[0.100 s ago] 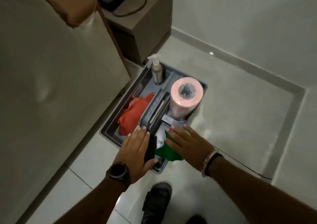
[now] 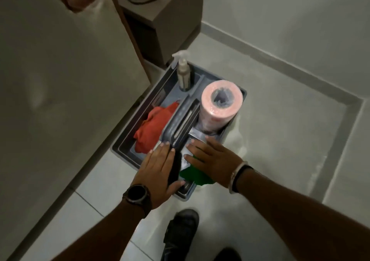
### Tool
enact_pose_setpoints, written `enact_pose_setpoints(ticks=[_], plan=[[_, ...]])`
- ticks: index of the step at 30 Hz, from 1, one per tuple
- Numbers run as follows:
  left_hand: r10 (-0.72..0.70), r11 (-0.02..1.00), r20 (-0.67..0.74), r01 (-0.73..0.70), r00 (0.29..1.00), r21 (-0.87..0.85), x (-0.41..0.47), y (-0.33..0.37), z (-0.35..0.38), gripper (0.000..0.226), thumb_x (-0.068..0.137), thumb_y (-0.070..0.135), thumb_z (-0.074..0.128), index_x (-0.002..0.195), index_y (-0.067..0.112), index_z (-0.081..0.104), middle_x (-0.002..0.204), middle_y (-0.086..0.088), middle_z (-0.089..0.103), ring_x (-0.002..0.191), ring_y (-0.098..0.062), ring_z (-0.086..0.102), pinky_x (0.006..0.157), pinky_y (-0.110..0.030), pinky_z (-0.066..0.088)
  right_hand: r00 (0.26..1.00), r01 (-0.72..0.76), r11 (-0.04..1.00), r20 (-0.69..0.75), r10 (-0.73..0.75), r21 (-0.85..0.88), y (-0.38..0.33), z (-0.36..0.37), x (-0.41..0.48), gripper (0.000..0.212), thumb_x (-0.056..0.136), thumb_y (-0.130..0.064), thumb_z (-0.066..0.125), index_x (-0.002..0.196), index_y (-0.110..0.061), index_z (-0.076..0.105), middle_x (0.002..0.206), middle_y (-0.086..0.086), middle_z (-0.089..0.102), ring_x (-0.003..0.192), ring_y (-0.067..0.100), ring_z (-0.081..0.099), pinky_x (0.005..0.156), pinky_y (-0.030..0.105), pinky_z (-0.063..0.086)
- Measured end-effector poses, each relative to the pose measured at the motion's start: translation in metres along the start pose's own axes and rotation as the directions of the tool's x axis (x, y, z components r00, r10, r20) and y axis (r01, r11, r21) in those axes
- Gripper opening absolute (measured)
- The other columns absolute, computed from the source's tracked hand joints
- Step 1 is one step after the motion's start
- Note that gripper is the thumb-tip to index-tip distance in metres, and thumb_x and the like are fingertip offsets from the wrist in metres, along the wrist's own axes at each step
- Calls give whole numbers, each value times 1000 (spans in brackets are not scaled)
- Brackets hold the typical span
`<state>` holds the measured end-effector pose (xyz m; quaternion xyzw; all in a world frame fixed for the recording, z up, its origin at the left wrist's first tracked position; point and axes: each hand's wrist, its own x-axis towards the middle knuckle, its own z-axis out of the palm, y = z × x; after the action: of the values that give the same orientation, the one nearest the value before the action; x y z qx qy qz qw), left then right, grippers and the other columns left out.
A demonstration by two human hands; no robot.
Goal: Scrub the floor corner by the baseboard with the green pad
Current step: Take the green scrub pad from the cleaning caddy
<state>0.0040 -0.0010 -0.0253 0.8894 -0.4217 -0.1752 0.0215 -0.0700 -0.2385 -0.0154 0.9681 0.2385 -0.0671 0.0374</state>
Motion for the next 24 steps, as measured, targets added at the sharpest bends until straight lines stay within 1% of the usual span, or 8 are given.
enact_pose_setpoints(ticks=[1, 4, 5, 6, 9, 16, 20, 24], plan=[[1, 1000, -14, -1, 1000, 12, 2, -1, 4, 96, 87, 75, 48, 155, 9, 31, 162, -21, 34, 149, -39, 34, 118, -52, 22, 999, 48, 999, 7, -48, -25, 2, 2, 8, 55, 85, -26, 60, 138, -16, 47, 142, 15, 49, 134, 36, 40, 110, 57, 31], [22, 1000, -2, -22, 1000, 19, 2, 0, 13, 95, 88, 74, 45, 154, 7, 34, 162, -24, 34, 148, -41, 36, 117, -54, 24, 958, 120, 992, 266, -104, -41, -4, 3, 24, 52, 89, -31, 64, 137, -20, 48, 142, 7, 50, 135, 32, 39, 114, 54, 24], [31, 999, 2, -31, 1000, 35, 2, 0, 12, 95, 89, 75, 43, 154, 7, 35, 161, -24, 35, 147, -41, 36, 117, -55, 24, 918, 112, 993, 385, -95, -21, -5, -2, 29, 47, 91, -32, 61, 134, -20, 50, 139, 5, 53, 133, 31, 42, 113, 52, 26], [33, 998, -4, -33, 999, 55, 2, -1, 13, 94, 90, 76, 41, 153, 7, 35, 161, -24, 36, 147, -41, 37, 117, -55, 24, 887, 105, 994, 452, -93, -1, -4, -5, 34, 40, 92, -34, 60, 129, -20, 52, 132, 4, 58, 126, 29, 49, 108, 48, 33], [25, 997, 12, -26, 1000, 66, 4, -1, 15, 93, 92, 77, 36, 151, 6, 39, 158, -24, 40, 145, -40, 40, 117, -54, 25, 848, 102, 994, 518, -108, 41, -1, -7, 38, 31, 93, -34, 62, 120, -18, 56, 111, 2, 67, 101, 25, 63, 90, 40, 49], [30, 996, 37, -33, 999, 78, 5, -2, 16, 91, 95, 77, 23, 146, 5, 48, 154, -24, 46, 141, -41, 46, 115, -55, 26, 897, 126, 991, 422, -132, 42, -1, -8, 26, 32, 91, -32, 65, 119, -18, 58, 110, 2, 67, 102, 25, 61, 92, 40, 48], [23, 995, 49, -28, 999, 97, 2, 1, 14, 92, 95, 77, 22, 146, 5, 49, 153, -25, 47, 140, -41, 48, 113, -55, 29, 967, 124, 992, 219, -129, 36, 1, -11, 5, 23, 90, -28, 65, 110, -15, 62, 103, 5, 70, 97, 28, 63, 91, 42, 49], [-14, 997, 121, 4, 993, 81, -14, 9, 9, 95, 93, 80, 21, 146, 6, 48, 151, -26, 49, 134, -42, 54, 106, -52, 36, 1000, 11, 985, 24, -16, 172, 3, -31, -29, 38, 66, -22, 88, 97, -12, 68, 94, 8, 73, 86, 28, 70, 82, 40, 56]])
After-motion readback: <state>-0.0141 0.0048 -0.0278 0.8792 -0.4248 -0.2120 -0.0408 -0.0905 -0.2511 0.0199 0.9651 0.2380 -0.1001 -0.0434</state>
